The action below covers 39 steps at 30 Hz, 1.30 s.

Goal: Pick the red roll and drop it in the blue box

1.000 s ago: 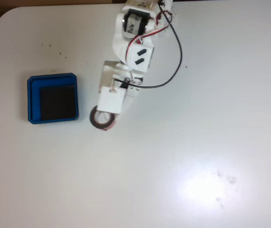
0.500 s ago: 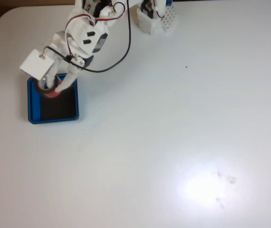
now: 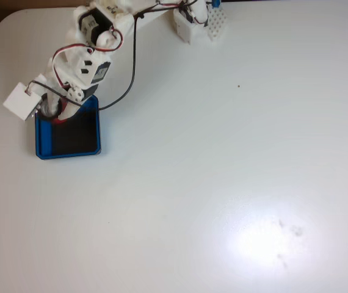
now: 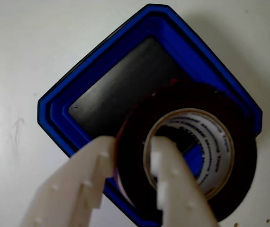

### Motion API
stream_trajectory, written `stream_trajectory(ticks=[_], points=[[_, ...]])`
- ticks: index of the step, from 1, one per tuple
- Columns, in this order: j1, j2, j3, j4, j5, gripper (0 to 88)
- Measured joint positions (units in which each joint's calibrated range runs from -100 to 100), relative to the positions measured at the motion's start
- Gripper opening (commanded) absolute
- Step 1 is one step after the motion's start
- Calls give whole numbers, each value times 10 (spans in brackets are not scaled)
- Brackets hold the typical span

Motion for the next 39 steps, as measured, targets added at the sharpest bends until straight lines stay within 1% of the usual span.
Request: stream_trajectory(ticks=[7,39], points=[[2,30,0,0,0,6],[2,30,0,0,0,9]])
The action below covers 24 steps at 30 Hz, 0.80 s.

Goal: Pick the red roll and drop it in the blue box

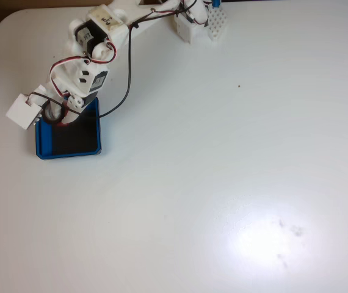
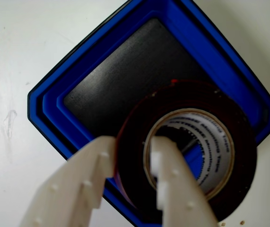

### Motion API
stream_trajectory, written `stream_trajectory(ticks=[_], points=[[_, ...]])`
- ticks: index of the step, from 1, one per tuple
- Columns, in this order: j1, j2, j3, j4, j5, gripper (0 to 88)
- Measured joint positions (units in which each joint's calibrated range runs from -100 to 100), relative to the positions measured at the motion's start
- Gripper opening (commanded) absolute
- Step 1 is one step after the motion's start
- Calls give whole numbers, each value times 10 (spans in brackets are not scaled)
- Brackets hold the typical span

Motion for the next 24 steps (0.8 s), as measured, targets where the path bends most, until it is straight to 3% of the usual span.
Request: stream_trajectory(ticks=[9,18,24], points=[[0,0,0,0,0,115],[0,-9,3,0,0,115],[0,-102,41,-2,0,115]])
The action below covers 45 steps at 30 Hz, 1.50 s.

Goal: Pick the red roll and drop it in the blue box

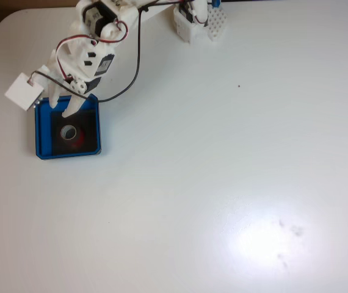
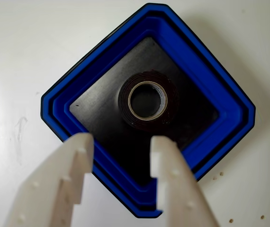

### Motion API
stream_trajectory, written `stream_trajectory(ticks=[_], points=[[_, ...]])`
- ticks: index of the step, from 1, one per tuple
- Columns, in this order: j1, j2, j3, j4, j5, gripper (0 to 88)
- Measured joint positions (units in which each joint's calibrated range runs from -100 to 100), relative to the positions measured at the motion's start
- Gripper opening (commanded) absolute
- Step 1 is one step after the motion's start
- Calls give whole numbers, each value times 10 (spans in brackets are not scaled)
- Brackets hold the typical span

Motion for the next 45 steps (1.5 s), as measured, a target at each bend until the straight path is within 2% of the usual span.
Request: stream_trajectory(ticks=[7,13,17,22,28,41,45], points=[[0,-163,166,-23,1,115],[-4,-348,399,-166,1,116],[-33,-479,585,-268,1,117],[-78,-632,798,-343,1,117],[-106,-760,958,-356,1,123],[-113,-982,1172,-356,1,123],[-119,-1002,1194,-356,2,123]])
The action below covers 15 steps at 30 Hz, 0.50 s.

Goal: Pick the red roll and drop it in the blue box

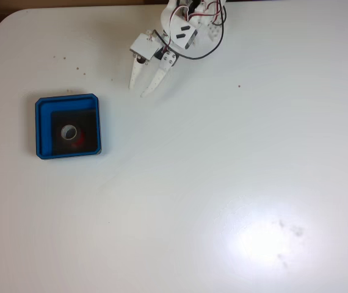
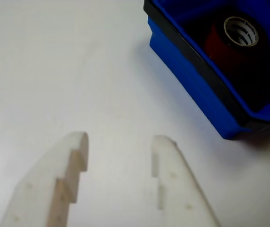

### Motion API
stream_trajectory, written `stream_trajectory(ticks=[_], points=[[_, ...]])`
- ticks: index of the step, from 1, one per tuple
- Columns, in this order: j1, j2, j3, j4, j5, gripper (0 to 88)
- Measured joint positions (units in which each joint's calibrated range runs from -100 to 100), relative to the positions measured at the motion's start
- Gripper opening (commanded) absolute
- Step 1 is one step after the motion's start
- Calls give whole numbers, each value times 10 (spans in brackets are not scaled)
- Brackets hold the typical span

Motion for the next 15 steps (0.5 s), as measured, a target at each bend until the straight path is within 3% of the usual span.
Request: stream_trajectory(ticks=[15], points=[[-320,-3,2,0,1,121]])
